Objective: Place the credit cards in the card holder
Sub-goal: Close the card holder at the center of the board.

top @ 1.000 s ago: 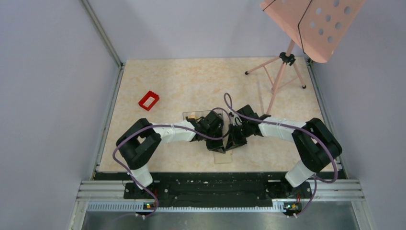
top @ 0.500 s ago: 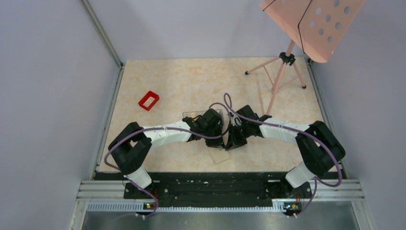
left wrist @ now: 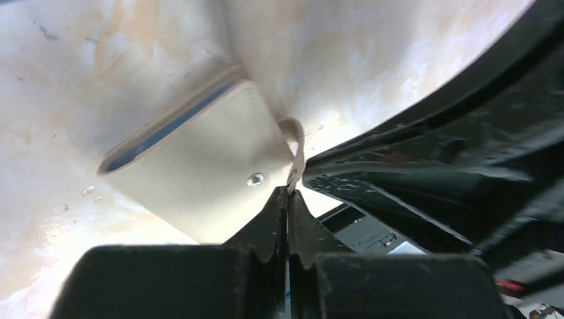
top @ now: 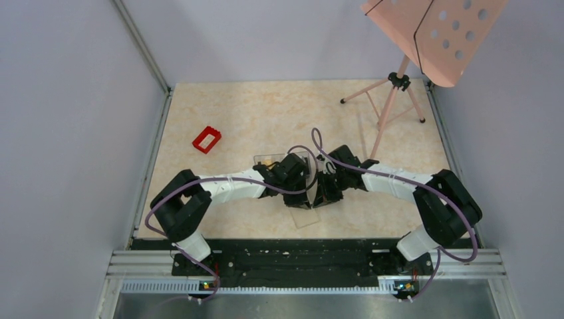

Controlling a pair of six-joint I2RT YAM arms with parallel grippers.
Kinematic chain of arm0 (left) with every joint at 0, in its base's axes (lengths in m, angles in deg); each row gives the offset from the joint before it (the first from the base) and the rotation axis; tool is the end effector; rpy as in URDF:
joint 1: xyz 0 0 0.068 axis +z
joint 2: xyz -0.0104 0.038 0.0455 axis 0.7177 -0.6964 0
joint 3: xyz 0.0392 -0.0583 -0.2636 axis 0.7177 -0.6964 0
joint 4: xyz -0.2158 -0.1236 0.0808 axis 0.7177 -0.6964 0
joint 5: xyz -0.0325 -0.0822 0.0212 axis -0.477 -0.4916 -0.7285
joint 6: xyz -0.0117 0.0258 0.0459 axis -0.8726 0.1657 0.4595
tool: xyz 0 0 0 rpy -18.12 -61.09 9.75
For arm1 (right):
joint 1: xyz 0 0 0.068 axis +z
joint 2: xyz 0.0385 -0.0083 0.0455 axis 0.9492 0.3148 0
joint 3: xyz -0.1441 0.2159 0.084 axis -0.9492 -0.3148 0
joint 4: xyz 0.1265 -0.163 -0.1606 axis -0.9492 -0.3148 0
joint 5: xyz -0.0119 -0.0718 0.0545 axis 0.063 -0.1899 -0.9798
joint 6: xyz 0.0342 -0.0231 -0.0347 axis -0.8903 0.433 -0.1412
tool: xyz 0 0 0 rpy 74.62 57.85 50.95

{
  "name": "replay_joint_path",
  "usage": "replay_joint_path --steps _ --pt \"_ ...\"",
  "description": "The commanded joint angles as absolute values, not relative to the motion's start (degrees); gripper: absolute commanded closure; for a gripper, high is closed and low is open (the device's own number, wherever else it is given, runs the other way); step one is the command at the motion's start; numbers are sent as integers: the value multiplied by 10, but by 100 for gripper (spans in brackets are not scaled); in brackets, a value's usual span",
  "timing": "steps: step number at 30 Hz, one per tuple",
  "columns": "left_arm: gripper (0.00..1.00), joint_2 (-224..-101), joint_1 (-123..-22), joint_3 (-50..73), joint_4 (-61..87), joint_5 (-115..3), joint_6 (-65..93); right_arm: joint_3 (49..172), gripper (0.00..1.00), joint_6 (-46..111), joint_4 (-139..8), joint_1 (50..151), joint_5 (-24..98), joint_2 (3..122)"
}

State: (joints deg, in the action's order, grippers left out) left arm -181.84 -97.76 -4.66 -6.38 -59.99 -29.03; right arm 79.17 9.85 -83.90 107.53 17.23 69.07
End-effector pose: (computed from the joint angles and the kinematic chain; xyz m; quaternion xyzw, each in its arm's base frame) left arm 0.1990 -0.2658 0.1788 0.0119 0.9517 -0.2923 0.0936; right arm 0.2153 0.1763 0.1600 -0.1093 0.9376 0.3227 0.0691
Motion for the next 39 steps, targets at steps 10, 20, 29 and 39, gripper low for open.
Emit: replay_joint_path --steps 10,20,29,39 --pt "100 -1762 -982 -116 -46 -588 -326 825 100 96 -788 1085 135 676" --pt "100 -1771 -982 -118 -47 -585 -322 799 100 78 -748 1085 103 703" --pt "100 -1795 -981 -121 -53 -577 -322 774 100 73 -737 1089 94 720" --pt "100 -1823 -977 -120 -49 -573 -318 766 100 76 -732 1099 95 736"
